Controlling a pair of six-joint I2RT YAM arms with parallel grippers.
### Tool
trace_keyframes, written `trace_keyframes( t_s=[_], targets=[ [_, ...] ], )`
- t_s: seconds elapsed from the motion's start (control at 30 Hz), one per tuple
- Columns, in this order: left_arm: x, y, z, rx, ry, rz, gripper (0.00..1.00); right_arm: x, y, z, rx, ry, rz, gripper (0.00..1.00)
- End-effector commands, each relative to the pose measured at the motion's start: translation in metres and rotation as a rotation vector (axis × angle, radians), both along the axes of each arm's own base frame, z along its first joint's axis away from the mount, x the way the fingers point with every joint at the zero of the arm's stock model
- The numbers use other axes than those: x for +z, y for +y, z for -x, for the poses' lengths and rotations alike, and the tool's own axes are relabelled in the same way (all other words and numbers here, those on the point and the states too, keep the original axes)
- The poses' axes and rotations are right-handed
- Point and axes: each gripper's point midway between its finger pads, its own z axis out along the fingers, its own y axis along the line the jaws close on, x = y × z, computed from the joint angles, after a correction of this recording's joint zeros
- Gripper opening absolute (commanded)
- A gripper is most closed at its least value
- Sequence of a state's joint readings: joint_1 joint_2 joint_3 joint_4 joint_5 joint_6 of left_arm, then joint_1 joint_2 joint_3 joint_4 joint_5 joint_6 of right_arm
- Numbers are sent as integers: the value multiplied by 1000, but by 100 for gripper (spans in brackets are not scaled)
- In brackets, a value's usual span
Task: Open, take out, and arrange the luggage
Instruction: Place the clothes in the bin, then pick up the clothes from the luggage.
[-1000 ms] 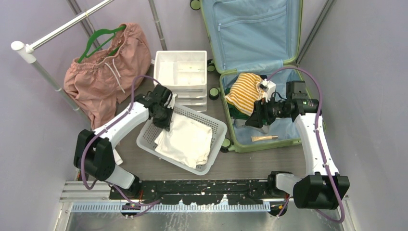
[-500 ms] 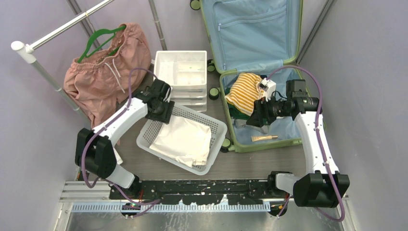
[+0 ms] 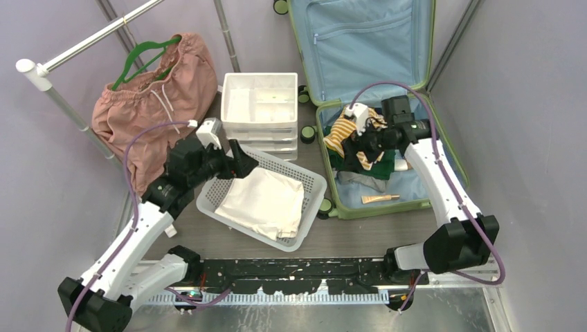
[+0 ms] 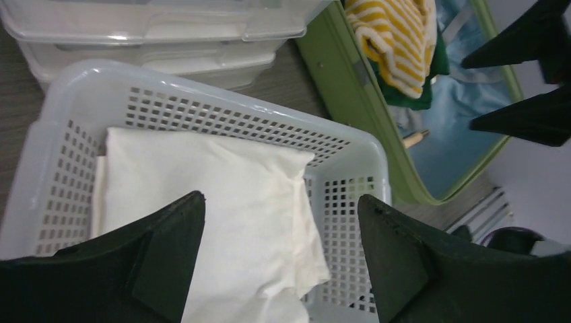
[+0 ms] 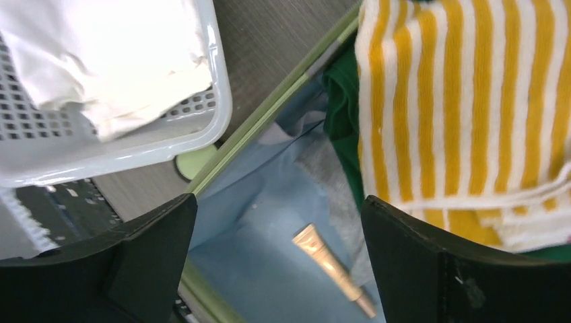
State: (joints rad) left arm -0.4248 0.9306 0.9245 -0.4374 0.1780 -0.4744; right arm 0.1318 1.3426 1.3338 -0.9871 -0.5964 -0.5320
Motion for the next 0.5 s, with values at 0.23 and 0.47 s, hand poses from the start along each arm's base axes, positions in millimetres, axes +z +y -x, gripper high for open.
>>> trace_keyframes(
  t_s=[0.23,0.47],
  targets=[
    [45,-25,-4,19,-90,384,82,-19,1,-78,75,-264,325,94],
    [38,-24,-3,49,-67,420,82,-47,-12,-92,45,-241,437,82]
  ],
)
